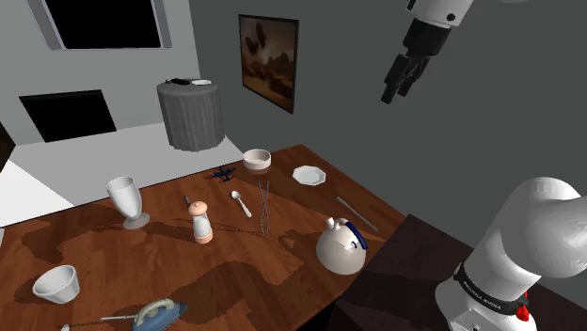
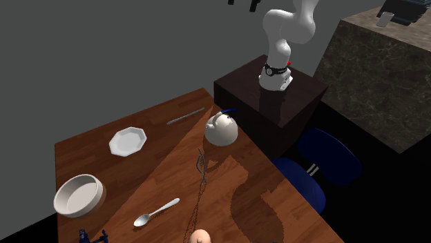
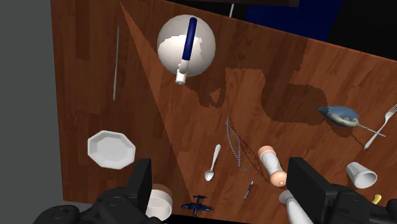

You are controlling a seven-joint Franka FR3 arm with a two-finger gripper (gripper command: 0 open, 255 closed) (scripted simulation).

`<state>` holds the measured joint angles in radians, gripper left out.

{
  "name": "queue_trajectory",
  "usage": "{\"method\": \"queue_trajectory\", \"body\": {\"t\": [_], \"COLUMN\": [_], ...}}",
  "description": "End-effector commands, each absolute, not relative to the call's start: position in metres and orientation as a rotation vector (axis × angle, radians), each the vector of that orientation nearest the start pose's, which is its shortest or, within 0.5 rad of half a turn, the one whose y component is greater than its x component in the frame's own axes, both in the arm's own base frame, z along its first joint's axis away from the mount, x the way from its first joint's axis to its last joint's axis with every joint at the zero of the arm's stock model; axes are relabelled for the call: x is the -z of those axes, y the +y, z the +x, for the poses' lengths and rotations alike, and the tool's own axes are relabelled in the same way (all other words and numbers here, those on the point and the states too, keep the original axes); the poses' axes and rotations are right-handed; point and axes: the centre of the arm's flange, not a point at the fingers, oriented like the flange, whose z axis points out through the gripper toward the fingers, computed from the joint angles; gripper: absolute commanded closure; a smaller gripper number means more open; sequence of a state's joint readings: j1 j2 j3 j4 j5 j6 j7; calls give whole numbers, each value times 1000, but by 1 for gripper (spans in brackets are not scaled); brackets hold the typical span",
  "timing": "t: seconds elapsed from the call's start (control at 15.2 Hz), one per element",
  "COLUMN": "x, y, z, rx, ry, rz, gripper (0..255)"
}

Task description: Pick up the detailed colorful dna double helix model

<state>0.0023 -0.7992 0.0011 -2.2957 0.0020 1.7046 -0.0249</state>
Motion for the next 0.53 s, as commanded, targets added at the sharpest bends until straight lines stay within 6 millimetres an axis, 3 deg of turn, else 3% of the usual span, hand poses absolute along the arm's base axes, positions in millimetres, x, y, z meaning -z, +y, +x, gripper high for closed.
{"method": "queue_trajectory", "body": {"t": [0.0,0.46], "x": [-637,-582], "y": [1,35], "z": [316,390], "rx": [326,239], "ry": [-44,29], "rz": [-3125,-3133], "gripper": [0,0]}}
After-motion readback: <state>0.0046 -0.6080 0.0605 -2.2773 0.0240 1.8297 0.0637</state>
